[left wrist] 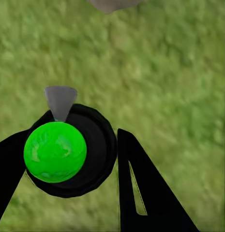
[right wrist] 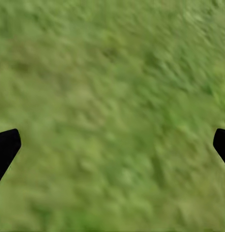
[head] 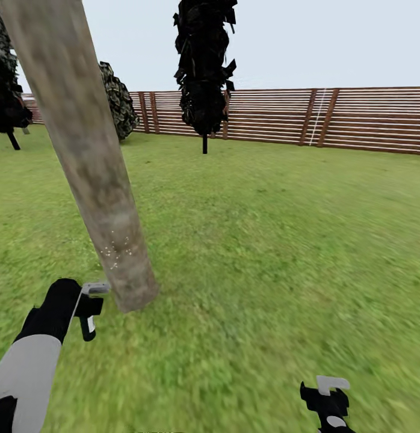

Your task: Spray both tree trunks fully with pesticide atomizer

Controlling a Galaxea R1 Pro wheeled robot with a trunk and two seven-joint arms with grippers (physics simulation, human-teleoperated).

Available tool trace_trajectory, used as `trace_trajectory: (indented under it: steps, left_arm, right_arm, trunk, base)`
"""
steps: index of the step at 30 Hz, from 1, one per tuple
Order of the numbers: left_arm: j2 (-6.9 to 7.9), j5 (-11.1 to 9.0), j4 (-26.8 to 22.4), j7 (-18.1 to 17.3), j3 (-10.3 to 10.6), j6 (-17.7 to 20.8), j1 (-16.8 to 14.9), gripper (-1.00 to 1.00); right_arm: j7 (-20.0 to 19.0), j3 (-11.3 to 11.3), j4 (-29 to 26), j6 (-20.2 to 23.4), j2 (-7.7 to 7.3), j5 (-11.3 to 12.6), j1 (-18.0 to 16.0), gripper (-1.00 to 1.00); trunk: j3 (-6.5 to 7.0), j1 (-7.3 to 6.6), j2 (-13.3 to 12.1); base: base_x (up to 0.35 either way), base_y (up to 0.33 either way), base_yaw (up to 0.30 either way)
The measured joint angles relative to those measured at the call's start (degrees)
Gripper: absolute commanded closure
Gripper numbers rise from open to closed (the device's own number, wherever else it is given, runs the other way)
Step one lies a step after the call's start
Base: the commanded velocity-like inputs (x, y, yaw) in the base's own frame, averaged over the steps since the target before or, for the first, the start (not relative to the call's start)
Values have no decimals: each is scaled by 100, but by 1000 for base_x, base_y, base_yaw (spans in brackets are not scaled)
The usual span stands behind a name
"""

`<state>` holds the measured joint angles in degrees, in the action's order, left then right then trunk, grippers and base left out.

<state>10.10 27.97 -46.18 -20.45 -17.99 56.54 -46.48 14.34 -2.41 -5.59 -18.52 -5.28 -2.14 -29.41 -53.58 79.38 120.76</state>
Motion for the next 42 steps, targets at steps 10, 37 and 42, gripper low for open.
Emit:
trace_trajectory:
  steps: [10, 37, 42]
  left_arm:
    - [-518, 92, -40, 2, -6, -139, 77, 100]
    - [-516, 57, -98, 893, -414, -689, 356, 100]
    - [-541, 35, -95, 989, -418, -717, 363, 100]
  right_arm:
    - [0, 1, -1, 0, 0, 0, 0, -100]
    - [-277, 21, 221, -4, 59, -95, -1, -100]
    - [-1349, 11, 271, -33, 53, -427, 48, -100]
  trunk:
    - [0, 0, 0]
    - [0, -2, 0]
    - [-5, -2, 0]
  base:
    - [7, -14, 183]
    - [135, -235, 114]
    - [184, -211, 138]
